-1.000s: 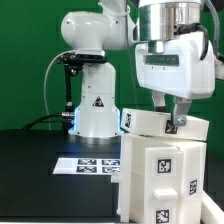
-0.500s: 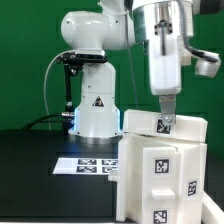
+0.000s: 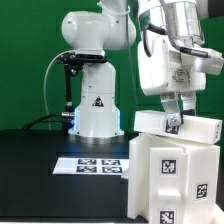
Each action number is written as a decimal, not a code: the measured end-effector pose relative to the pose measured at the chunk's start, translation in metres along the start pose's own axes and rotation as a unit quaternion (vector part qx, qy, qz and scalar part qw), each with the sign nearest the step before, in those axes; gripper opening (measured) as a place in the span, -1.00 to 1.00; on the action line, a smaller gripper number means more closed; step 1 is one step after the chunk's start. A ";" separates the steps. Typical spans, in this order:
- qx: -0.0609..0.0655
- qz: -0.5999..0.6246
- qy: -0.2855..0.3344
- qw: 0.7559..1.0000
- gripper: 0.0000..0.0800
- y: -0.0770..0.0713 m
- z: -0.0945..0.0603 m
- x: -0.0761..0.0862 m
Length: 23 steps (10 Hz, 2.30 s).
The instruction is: Assemble cabinet
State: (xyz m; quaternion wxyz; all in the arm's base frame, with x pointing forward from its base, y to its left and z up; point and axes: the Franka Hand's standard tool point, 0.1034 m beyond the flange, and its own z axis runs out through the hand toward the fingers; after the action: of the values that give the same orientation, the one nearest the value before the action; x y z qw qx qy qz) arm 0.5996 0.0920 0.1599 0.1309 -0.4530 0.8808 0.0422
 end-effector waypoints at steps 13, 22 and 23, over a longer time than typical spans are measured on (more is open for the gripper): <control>-0.014 -0.223 -0.042 0.974 0.62 0.003 -0.033 -0.015; -0.073 -0.625 -0.032 0.776 0.62 0.004 -0.037 -0.030; -0.073 -0.661 -0.033 0.746 0.62 0.004 -0.037 -0.029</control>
Offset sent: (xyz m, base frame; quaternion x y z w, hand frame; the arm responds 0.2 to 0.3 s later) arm 0.0000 0.0000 0.0000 0.0000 0.0000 0.0000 1.0000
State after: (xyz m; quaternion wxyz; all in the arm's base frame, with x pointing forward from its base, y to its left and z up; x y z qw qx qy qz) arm 0.6056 0.1102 0.2037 0.1222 -0.9281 0.3508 0.0241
